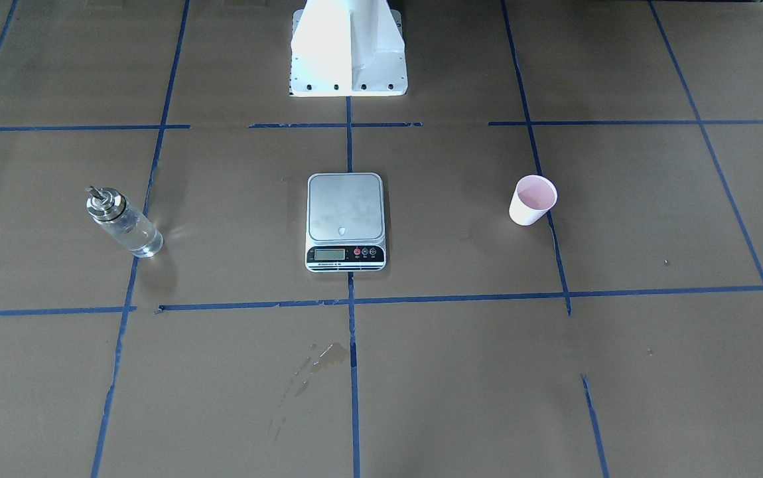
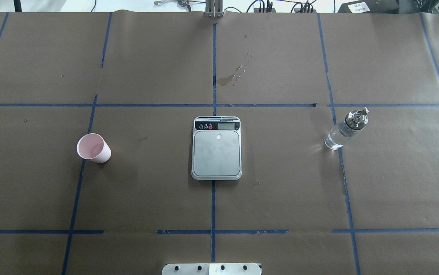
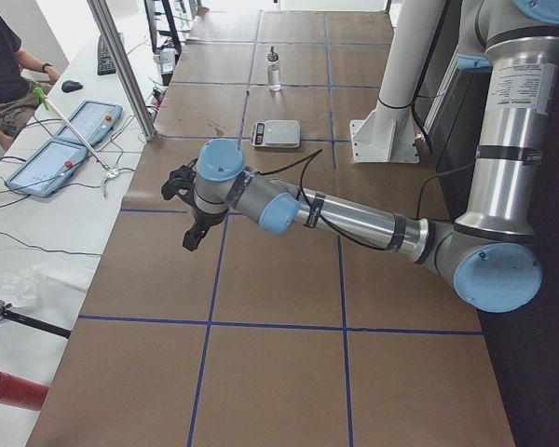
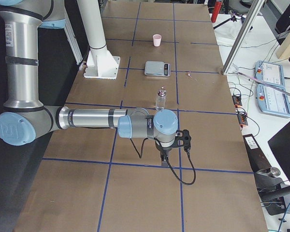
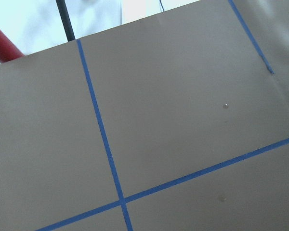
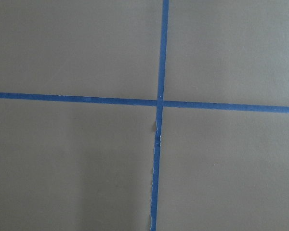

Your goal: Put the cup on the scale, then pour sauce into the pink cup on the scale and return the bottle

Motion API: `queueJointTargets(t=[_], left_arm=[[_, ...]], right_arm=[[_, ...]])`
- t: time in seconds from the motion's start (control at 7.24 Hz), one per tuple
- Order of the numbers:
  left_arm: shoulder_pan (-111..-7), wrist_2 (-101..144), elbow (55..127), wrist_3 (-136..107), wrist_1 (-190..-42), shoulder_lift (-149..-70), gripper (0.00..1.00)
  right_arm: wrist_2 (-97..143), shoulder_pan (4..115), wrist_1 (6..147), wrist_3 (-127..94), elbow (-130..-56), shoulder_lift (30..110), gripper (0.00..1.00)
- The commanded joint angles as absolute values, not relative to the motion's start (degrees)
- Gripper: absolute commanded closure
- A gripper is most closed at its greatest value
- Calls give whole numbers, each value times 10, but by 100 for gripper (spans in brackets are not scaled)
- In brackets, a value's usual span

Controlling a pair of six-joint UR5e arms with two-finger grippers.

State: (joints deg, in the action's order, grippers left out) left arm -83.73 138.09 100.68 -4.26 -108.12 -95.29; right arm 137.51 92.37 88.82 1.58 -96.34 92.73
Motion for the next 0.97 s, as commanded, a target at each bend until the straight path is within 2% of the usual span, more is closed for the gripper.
queueJointTargets(t=[0.0,0.28,0.55,0.83], left_arm=[[-736,1385,1054,-223,-1085,-965,0],[-630,1337,1103,-440,-1112,-968,0],[-495,1192,1102,-673,-1145,-968,0],[-455,1170,1099,-702,-1144,-951,0]], right_arm=[[1375,924,885,15,-978,918,0],[1375,924,843,17,-975,925,0],[1373,924,803,18,-961,933,0],[1375,924,802,16,-959,933,0]])
